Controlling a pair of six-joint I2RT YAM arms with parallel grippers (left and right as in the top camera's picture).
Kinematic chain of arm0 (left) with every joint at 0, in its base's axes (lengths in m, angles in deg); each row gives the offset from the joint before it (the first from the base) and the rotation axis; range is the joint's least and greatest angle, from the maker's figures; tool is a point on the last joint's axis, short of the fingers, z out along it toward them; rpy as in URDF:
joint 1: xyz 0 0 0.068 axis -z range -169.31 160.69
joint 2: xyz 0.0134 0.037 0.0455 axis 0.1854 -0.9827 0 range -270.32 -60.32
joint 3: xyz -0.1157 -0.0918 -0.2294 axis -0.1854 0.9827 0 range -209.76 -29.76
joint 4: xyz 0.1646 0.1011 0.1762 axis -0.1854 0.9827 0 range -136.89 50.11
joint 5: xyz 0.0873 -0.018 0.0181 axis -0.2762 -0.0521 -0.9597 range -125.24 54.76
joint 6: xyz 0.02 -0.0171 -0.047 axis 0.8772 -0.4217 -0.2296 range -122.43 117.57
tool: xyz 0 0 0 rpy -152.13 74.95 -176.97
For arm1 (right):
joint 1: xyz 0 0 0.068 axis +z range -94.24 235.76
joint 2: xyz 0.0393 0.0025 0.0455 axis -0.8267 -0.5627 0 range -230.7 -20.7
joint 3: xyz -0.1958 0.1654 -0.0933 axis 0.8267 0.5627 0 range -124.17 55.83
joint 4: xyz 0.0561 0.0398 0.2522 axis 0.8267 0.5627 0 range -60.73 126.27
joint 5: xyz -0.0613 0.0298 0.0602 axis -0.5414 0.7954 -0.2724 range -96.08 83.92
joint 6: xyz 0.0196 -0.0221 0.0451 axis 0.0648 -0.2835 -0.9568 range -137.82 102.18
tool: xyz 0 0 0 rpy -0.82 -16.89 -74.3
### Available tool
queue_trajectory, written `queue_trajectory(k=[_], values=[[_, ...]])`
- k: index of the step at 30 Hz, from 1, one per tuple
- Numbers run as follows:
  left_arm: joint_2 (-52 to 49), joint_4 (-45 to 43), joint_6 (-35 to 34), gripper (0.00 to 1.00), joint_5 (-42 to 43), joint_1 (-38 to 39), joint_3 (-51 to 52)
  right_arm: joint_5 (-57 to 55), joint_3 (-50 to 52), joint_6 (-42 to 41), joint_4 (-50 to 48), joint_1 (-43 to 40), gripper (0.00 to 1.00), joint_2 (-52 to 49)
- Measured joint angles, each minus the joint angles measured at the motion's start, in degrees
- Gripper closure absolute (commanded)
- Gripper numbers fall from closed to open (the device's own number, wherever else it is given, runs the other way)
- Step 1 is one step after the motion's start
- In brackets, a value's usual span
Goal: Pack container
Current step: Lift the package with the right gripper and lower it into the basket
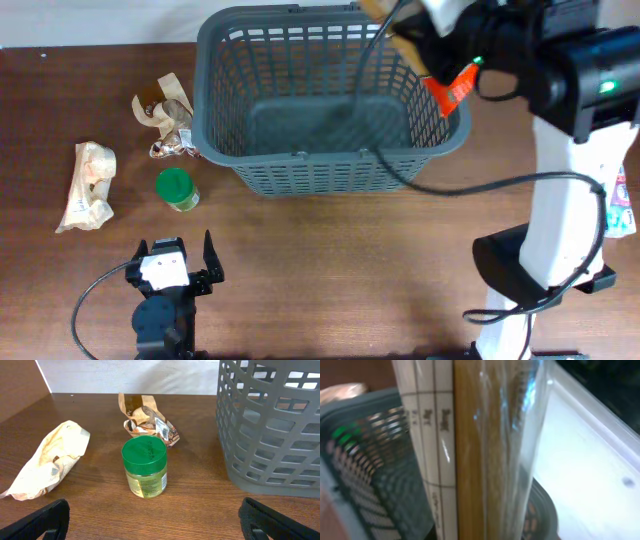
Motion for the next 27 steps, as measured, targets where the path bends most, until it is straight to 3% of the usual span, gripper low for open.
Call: queue_trajectory(k=[10, 27], values=[[0.0, 0.0, 0.0, 0.01, 0.0, 0.0, 0.0, -0.31, 11.23, 11.13, 7.5, 2.05, 0.96, 0.55], [0.0, -0.02, 0.02, 0.01, 0.0, 0.0, 0.0, 5.44, 38.99, 20.04, -3.1, 2.03, 0.96, 0.55]])
